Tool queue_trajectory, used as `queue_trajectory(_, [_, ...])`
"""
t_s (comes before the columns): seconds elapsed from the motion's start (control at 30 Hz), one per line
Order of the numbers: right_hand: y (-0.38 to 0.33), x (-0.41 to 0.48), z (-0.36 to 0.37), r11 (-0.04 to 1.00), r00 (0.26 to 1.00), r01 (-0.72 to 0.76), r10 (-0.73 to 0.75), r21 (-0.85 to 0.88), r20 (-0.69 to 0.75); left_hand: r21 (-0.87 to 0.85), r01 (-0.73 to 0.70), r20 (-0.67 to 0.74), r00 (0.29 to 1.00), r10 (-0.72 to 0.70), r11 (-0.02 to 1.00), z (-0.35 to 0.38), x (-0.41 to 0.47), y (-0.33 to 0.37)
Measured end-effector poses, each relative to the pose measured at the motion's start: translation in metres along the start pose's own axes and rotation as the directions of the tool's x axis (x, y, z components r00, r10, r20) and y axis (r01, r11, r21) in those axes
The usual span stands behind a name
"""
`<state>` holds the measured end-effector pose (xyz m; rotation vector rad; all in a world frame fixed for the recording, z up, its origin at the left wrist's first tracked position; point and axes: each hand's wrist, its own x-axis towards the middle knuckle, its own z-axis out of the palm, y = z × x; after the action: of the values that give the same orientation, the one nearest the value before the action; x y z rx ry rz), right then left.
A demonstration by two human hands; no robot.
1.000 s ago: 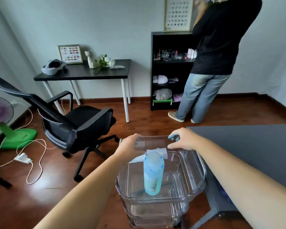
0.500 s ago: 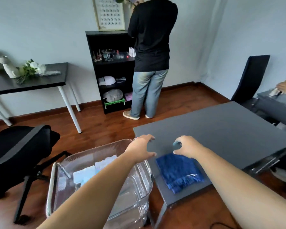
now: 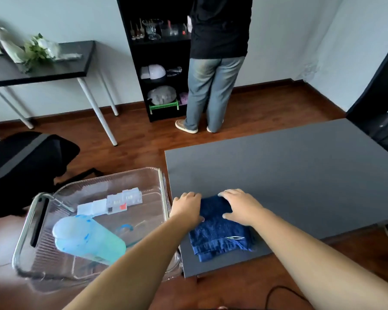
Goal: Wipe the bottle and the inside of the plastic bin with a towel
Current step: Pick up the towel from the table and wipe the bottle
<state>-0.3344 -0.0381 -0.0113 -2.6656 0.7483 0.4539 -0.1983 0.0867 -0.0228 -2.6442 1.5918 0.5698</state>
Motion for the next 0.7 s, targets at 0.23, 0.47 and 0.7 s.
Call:
queue_trajectory(0.23, [0.004, 0.004, 0.003, 0.999, 0.999, 0.039, -0.040, 0.027, 0.028, -0.001, 0.014, -0.010, 1.000, -0.014, 1.000, 0.001, -0.002, 0.000])
queue_trajectory(0.47, [-0.007, 0.003, -0.054, 0.908, 0.999, 0.027, -0.042, 0.418, 0.026, -0.367, 0.038, -0.054, 0.997, -0.062, 0.929, -0.054, -0.020, -0.015])
queue_trajectory(0.7, [-0.072, 0.000, -0.113, 0.747, 0.971, 0.238, -0.167, 0.620, -0.172, -0.486, -0.006, -0.298, 0.941, -0.159, 0.874, -0.117, -0.068, -0.061])
